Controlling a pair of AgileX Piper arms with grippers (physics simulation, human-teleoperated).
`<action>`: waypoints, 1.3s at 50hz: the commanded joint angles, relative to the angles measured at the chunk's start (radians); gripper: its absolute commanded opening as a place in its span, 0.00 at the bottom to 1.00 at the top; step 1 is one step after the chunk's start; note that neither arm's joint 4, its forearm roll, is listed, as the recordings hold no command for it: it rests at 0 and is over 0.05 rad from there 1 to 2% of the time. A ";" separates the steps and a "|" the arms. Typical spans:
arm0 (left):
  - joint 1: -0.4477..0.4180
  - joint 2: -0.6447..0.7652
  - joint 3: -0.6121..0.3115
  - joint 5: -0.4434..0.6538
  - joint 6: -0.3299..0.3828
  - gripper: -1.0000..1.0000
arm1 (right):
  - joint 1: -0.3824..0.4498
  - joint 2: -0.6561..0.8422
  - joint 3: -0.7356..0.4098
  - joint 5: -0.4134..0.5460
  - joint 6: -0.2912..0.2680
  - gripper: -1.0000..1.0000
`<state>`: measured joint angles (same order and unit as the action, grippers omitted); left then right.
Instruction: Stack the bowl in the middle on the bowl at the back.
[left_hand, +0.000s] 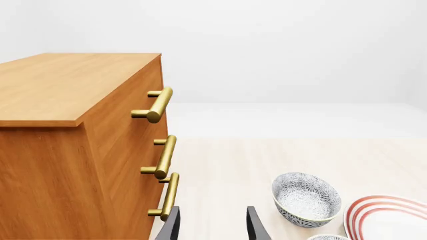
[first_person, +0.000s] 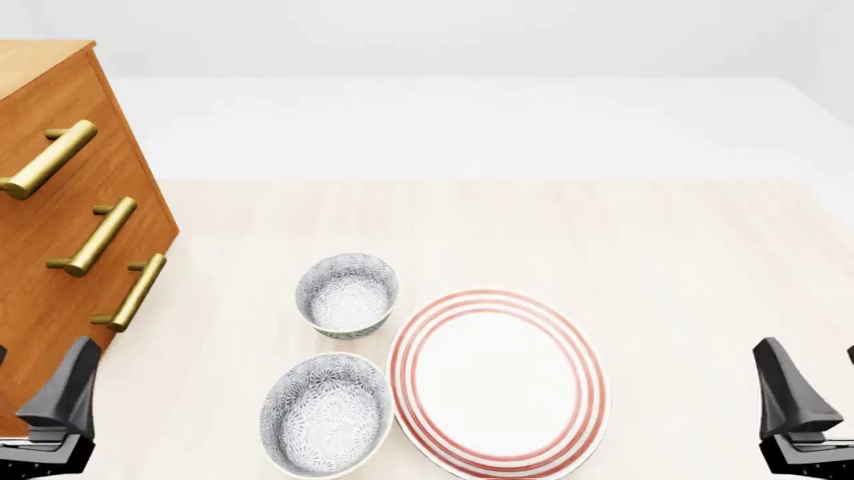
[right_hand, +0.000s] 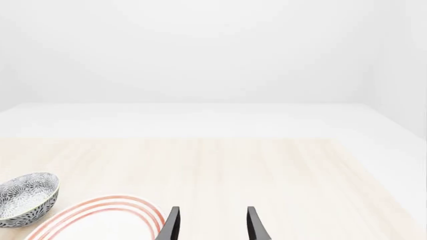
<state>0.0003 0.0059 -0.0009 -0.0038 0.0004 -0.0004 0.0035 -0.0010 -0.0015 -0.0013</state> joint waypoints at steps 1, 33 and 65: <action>0.010 0.019 0.000 -0.014 -0.008 1.00 | -0.003 0.009 -0.002 -0.004 -0.001 1.00; -0.149 0.285 -0.299 0.182 0.006 1.00 | -0.019 0.008 -0.003 -0.002 0.037 1.00; -0.420 0.716 -0.731 0.588 -0.348 1.00 | -0.016 -0.001 -0.003 0.004 0.041 1.00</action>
<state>-0.3312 0.5844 -0.6295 0.4951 -0.2581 -0.0164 0.0039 -0.0043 0.0016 0.0385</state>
